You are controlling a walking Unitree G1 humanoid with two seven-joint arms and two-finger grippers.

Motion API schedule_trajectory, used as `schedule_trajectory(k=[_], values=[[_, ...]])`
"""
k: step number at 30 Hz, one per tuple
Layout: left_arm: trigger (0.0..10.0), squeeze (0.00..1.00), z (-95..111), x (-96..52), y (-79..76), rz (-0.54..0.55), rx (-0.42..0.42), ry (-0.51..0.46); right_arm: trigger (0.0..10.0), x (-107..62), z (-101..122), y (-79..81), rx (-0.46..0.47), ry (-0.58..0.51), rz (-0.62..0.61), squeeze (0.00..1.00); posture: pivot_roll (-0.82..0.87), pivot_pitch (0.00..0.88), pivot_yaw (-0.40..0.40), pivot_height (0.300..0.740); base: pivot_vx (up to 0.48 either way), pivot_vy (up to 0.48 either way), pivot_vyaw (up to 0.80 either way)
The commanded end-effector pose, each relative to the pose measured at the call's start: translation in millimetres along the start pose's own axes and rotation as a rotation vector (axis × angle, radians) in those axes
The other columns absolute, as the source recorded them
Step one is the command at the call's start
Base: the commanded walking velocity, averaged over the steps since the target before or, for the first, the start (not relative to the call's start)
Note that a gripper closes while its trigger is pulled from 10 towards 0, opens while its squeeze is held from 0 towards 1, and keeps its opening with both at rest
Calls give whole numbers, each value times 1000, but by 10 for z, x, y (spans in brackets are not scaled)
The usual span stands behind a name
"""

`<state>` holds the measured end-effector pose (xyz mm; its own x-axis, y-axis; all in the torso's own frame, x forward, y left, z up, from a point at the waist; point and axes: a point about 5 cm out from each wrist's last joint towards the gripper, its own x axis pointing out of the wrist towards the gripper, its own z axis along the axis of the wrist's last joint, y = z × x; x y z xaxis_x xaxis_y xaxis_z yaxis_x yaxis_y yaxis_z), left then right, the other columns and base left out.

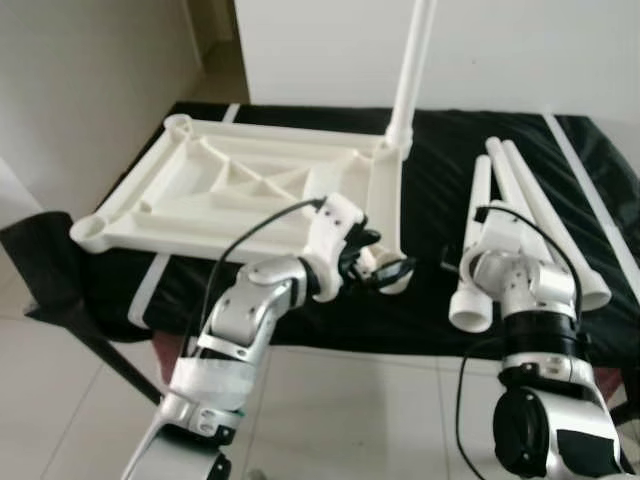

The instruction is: Building children table

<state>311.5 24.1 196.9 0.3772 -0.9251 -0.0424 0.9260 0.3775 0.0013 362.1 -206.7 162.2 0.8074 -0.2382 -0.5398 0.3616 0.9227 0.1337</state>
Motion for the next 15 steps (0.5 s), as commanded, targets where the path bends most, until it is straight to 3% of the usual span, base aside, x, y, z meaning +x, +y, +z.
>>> schedule_trajectory(k=[1,2,3,4,8,10,15], values=[[10000,0,-23,-3,-12,25,-2,-2,10000,52,-121,-31,11,75,-10,0,-13,3,4,740,0,0,0],[10000,0,-27,-5,-10,26,-2,-2,4549,69,-144,-24,46,116,17,0,-12,0,2,740,0,0,0],[10000,0,-29,-8,-7,27,-1,-1,4549,86,-145,-25,62,133,26,0,-12,0,2,740,0,0,0],[10000,0,-24,-7,-3,29,-1,-3,3216,104,-172,-35,88,171,36,0,-13,0,0,740,0,0,0],[10000,0,7,7,-9,27,-12,-22,2902,148,-217,-92,125,216,9,0,-13,0,-1,740,0,0,0],[10000,0,35,16,-13,23,-15,-35,0,177,-251,-126,142,236,-14,0,-13,0,0,740,0,0,0],[10000,0,22,9,26,37,-6,-27,0,185,-235,-83,138,222,42,0,-14,0,3,740,0,0,0]])
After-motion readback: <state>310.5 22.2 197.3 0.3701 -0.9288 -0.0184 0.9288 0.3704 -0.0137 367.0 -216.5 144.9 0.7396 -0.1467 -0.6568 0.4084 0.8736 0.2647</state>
